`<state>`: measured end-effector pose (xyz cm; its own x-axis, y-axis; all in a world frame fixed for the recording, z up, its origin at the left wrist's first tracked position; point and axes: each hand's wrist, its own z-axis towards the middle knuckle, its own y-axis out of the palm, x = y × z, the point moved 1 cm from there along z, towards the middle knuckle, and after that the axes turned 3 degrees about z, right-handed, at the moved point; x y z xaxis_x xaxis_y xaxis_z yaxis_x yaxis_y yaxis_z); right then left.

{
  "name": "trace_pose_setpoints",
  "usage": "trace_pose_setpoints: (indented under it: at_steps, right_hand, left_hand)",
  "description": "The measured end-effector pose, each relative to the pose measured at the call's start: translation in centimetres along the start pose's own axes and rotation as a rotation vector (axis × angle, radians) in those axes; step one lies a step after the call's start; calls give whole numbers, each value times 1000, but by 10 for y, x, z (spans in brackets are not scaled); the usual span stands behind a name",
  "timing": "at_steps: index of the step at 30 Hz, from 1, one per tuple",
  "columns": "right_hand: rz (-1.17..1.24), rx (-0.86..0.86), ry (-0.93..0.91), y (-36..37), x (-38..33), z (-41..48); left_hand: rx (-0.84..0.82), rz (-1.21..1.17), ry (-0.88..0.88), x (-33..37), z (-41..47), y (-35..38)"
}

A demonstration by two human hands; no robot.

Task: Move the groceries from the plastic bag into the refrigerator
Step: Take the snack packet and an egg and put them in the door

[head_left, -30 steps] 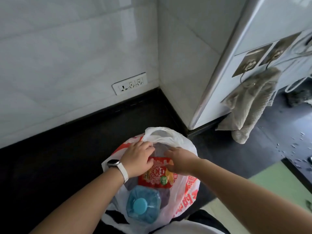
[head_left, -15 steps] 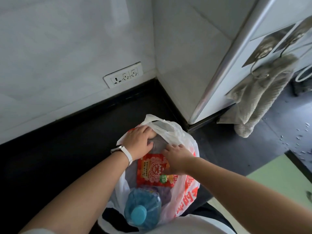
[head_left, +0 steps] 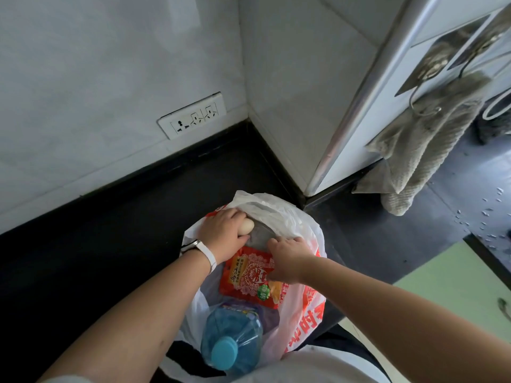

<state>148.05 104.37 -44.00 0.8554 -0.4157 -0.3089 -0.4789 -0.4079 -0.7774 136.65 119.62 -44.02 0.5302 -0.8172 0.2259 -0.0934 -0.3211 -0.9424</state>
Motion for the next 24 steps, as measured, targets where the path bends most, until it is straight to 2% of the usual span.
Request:
trace_pose_setpoints:
  at_steps: [9, 14, 19, 24]
  right_hand:
    - [31, -77, 61, 1, -4, -1]
    - [89, -143, 58, -1, -2, -4]
    - [322, -220, 80, -10, 2, -14]
    - [440, -190, -28, -25, 12, -32]
  left_hand:
    - [83, -67, -54, 7, -37, -13]
    - [99, -214, -133, 15, -62, -27]
    - [143, -271, -238, 16, -84, -39]
    - [188, -355, -350, 23, -104, -57]
